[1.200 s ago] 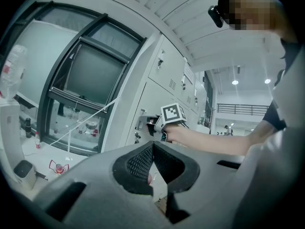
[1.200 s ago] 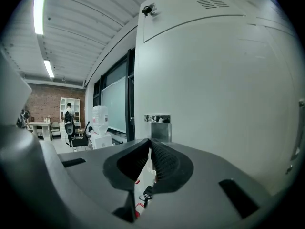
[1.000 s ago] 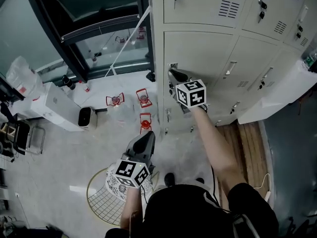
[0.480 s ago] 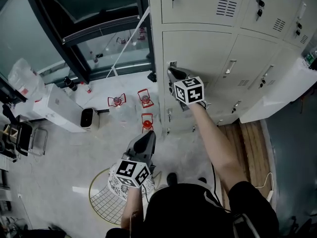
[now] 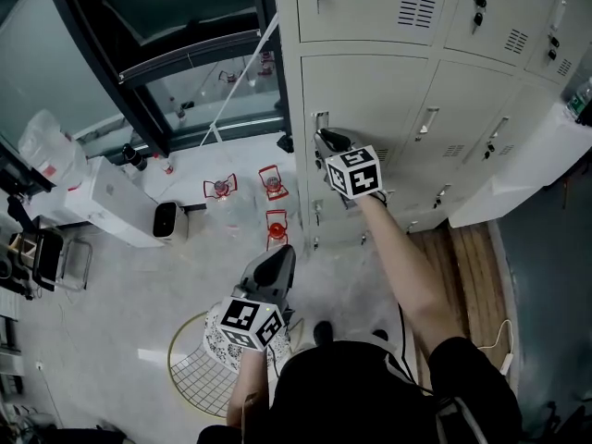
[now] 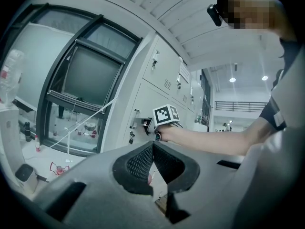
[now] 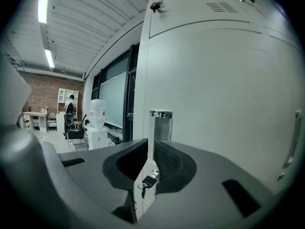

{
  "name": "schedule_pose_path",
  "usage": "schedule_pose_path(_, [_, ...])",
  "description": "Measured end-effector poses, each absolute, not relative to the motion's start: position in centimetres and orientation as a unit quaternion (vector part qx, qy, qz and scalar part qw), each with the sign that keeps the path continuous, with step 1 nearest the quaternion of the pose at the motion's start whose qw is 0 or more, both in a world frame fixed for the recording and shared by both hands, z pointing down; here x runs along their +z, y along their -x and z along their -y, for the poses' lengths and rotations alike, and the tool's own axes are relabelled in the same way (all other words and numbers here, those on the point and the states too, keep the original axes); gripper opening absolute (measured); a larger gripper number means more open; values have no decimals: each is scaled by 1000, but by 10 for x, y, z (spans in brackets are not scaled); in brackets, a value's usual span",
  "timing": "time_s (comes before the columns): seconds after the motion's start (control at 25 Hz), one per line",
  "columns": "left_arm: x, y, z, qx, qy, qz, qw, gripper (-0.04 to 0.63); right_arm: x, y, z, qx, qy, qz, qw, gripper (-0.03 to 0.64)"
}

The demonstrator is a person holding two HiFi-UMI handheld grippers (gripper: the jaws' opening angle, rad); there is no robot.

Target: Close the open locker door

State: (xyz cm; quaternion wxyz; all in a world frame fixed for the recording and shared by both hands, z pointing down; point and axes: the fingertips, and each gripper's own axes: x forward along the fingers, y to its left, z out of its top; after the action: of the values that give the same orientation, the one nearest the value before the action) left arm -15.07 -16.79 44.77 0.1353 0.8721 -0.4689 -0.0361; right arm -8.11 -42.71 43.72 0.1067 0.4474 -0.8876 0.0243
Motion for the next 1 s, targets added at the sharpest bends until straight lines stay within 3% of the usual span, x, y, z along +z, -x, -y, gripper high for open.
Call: schedule_pose_path(1.0, [441, 80, 160, -30, -908, 397, 133, 18, 426, -6, 317, 2, -463, 882, 87, 31])
